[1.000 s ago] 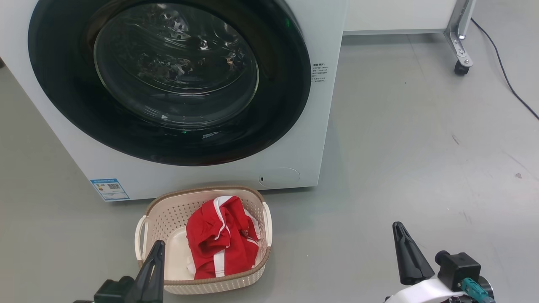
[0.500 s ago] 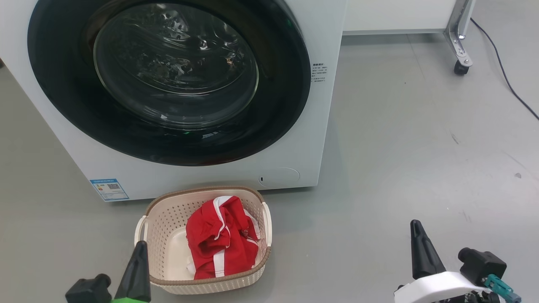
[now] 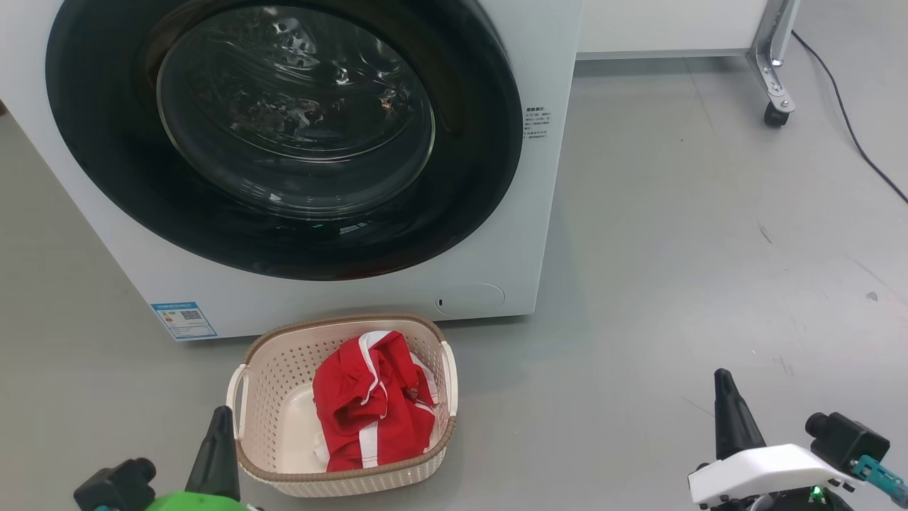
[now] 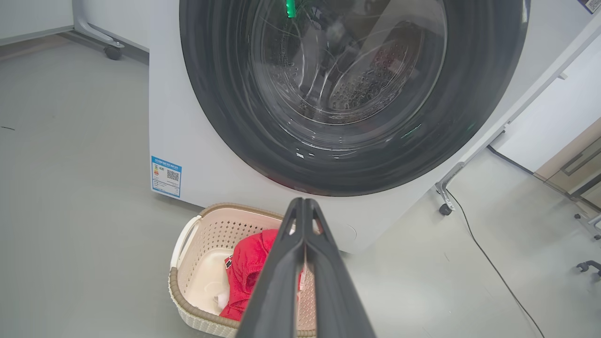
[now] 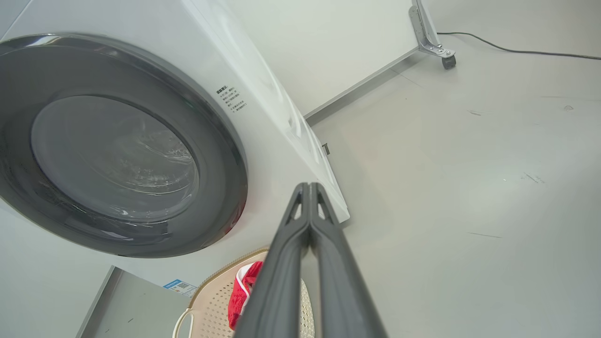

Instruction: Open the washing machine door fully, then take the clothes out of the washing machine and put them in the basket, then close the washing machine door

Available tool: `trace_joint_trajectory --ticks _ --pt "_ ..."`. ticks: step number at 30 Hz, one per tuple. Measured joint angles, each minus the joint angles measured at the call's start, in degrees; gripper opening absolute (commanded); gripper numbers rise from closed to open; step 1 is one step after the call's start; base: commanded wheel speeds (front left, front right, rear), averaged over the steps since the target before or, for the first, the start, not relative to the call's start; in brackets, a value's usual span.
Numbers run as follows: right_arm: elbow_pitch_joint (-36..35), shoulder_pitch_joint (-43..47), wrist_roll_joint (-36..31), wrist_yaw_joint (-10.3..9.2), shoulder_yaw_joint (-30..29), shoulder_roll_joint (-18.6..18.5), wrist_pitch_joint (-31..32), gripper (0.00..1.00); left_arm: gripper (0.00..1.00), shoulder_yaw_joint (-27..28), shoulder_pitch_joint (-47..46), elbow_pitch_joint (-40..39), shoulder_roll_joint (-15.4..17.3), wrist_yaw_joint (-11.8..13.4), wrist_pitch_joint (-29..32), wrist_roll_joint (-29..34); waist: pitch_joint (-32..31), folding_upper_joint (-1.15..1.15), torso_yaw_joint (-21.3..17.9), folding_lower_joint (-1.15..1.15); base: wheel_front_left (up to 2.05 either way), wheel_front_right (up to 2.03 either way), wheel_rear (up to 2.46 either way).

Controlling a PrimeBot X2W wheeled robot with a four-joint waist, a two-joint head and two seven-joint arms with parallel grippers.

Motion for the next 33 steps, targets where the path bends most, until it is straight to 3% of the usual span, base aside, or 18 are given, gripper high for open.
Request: trace_joint_trajectory --ticks 33 --pt "2.7 -4.2 26.0 2.08 -4.9 -1.7 5.6 0.00 0.00 4.0 -4.2 3.0 0.5 -2.2 6.1 -26.4 -0.2 0.00 -0.2 0.00 0.00 0.00 0.00"
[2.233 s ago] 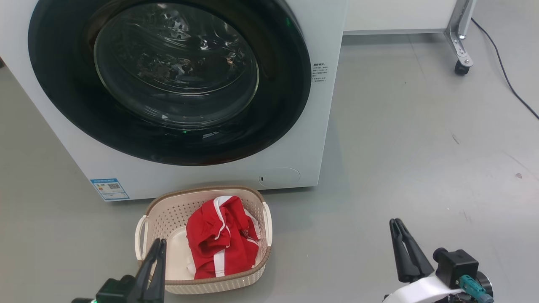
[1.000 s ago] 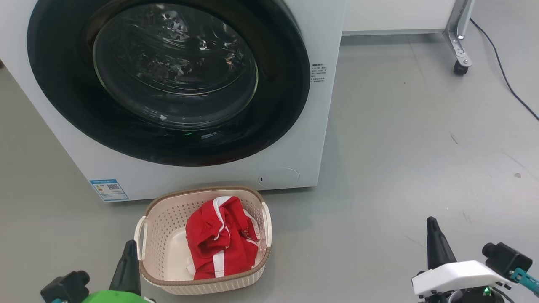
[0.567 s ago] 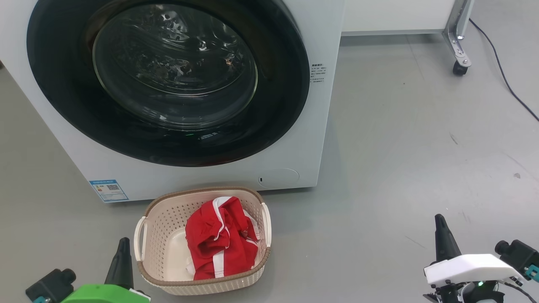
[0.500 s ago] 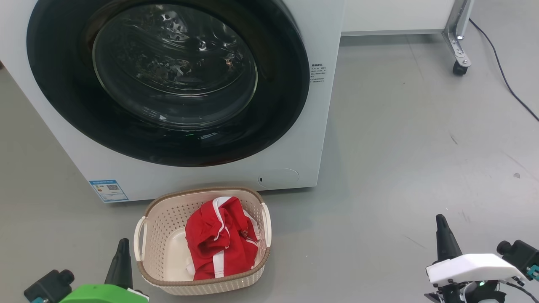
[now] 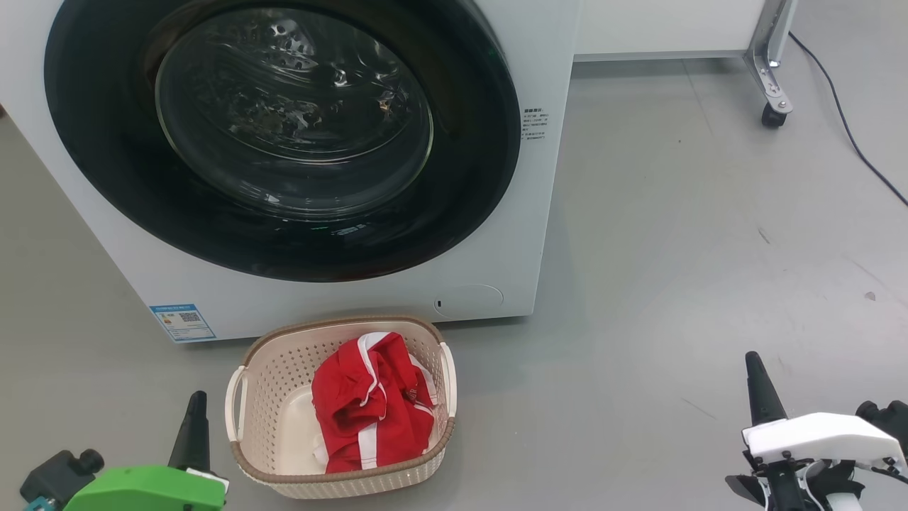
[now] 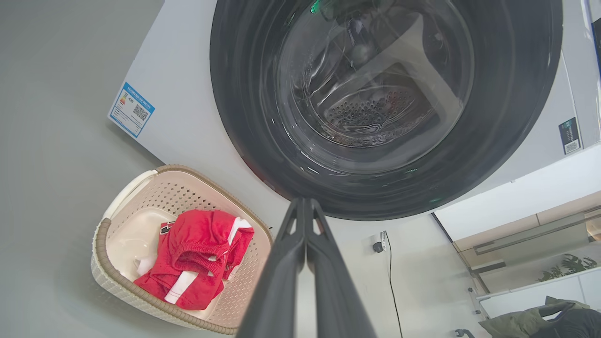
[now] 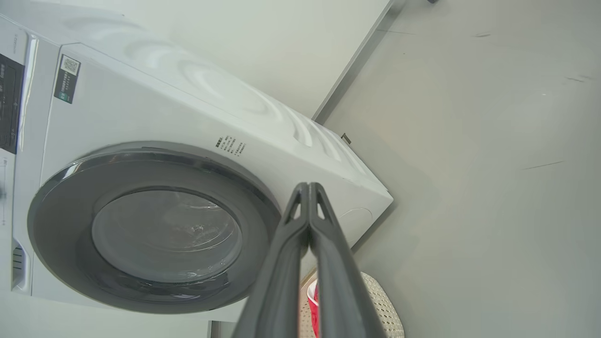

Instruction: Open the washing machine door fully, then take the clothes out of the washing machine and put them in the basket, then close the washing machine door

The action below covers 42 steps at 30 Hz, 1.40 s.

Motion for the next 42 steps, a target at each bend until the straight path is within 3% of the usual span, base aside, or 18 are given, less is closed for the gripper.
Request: trace_joint_trajectory --ticks 36,42 --pt "3.6 -4.9 27.8 2.90 -5.2 -1.7 5.7 0.00 0.00 4.4 -4.7 3.3 0.5 -2.1 6.4 -28.1 -0.3 0.00 -0.2 0.00 0.00 0.00 0.00" --pt "4.0 -5.1 28.2 3.22 -5.3 -1.8 5.7 0.00 0.00 4.5 -5.0 3.5 0.5 -2.5 6.5 -28.5 -0.3 0.00 -0.2 0.00 0.00 0.00 0.00"
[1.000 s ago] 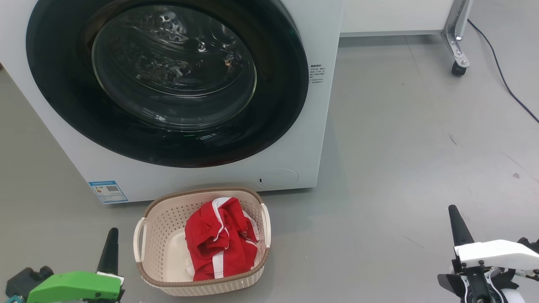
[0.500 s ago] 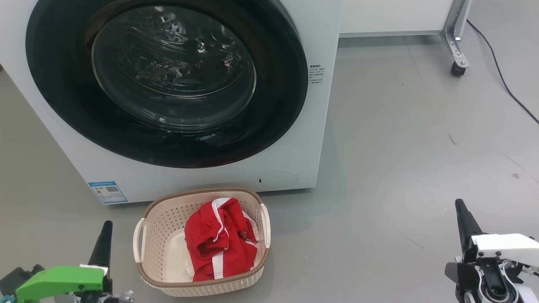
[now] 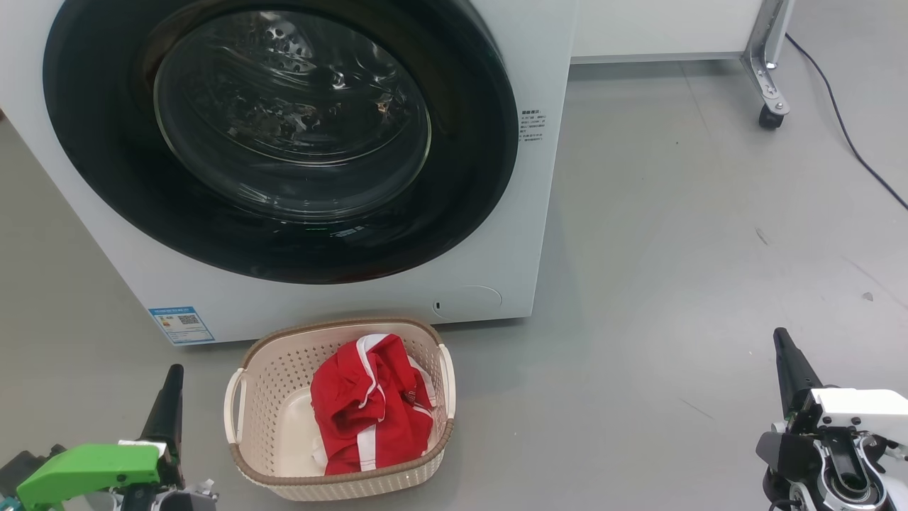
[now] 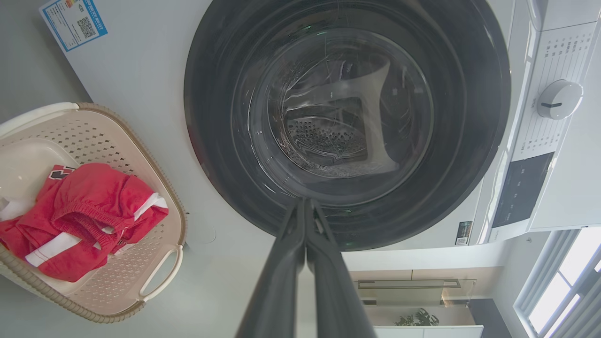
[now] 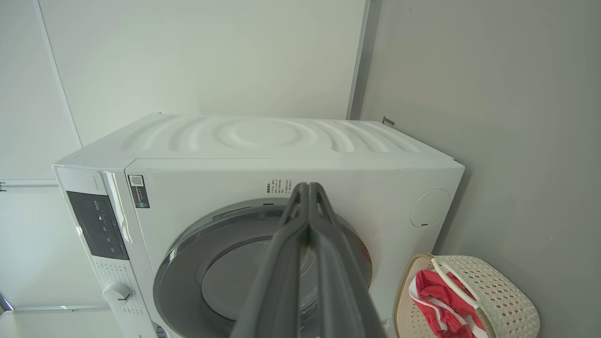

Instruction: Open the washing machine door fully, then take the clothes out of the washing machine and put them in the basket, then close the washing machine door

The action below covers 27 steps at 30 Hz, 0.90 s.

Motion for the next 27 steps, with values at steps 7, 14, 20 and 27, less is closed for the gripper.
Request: trace_joint_trajectory --ticks 7,14,20,27 --pt "0.3 -0.1 0.0 0.02 0.0 0.0 0.0 0.00 0.00 0.0 0.0 0.2 0.0 0.0 0.0 0.0 0.0 0.00 0.0 0.00 0.00 0.00 0.00" --pt "0.5 -0.2 0.0 0.05 -0.1 0.0 0.1 0.00 0.00 0.1 0.0 0.3 0.0 0.0 0.0 0.0 0.0 0.00 0.0 0.00 0.00 0.00 0.00" --pt "0.7 -0.2 0.0 0.08 -0.1 0.0 0.1 0.00 0.00 0.1 -0.2 0.5 0.0 0.0 0.0 0.0 0.0 0.00 0.0 0.00 0.00 0.00 0.00" --pt "0.9 -0.5 0.0 0.08 -0.2 0.0 0.1 0.00 0.00 0.2 -0.2 0.6 0.0 0.0 0.0 0.0 0.0 0.00 0.0 0.00 0.00 0.00 0.00"
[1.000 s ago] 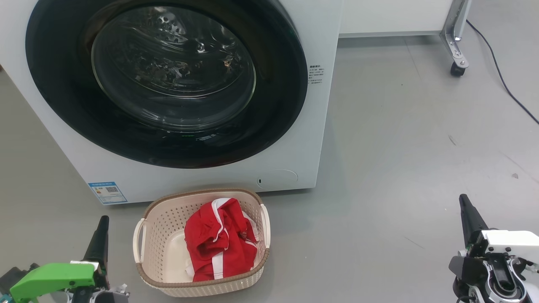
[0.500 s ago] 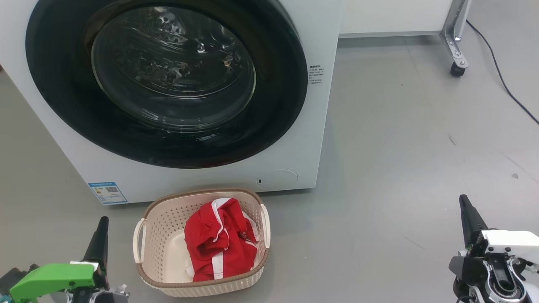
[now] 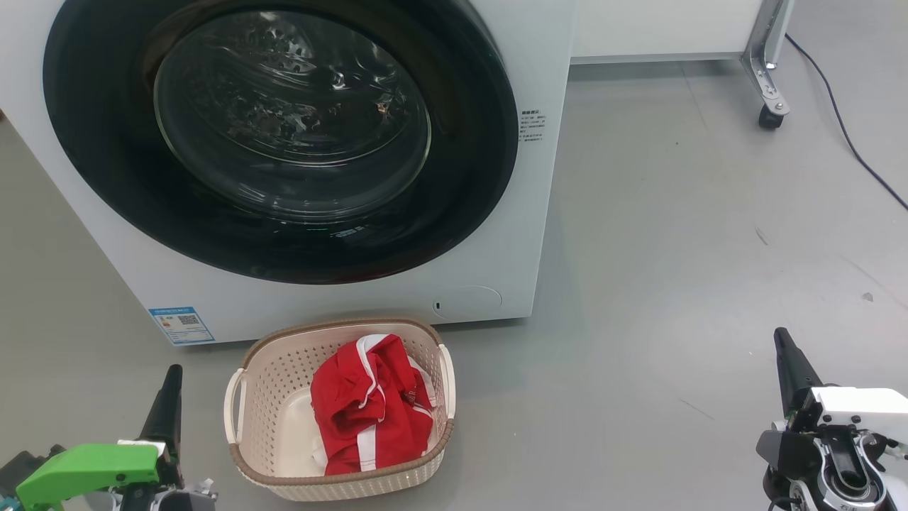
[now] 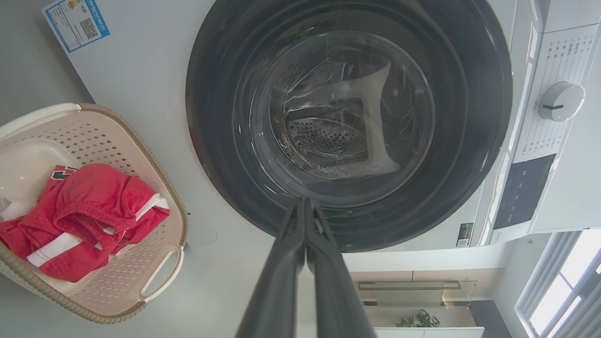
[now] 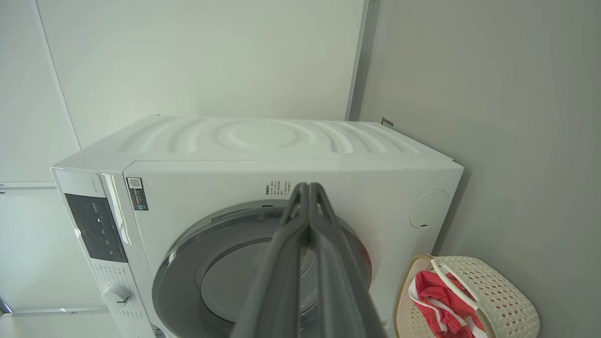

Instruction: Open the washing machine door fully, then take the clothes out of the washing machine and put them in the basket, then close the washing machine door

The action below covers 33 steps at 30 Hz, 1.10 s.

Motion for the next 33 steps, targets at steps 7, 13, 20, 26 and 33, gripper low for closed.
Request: trace_joint_trajectory --ticks 7,13,20,26,33 --pt "0.1 -0.2 0.0 0.01 -0.1 0.0 0.2 0.00 0.00 0.0 0.0 0.1 0.0 0.0 0.0 0.0 0.0 0.00 0.0 0.00 0.00 0.00 0.00" --pt "0.1 -0.3 0.0 0.01 -0.1 0.0 0.4 0.00 0.00 0.1 0.0 0.1 0.0 0.0 0.0 0.0 0.0 0.00 0.0 0.00 0.00 0.00 0.00" --pt "0.2 -0.3 0.0 0.12 -0.2 0.0 0.4 0.00 0.00 0.1 0.0 0.2 0.0 0.0 0.0 0.0 0.0 0.00 0.0 0.00 0.00 0.00 0.00" --pt "0.3 -0.3 0.0 0.18 -0.2 0.0 0.4 0.00 0.00 0.2 -0.1 0.2 0.0 0.0 0.0 0.0 0.0 0.00 0.0 0.00 0.00 0.00 0.00" --pt "0.4 -0.3 0.0 0.19 -0.3 0.0 0.4 0.00 0.00 0.2 -0.1 0.2 0.0 0.0 0.0 0.0 0.0 0.00 0.0 0.00 0.00 0.00 0.00"
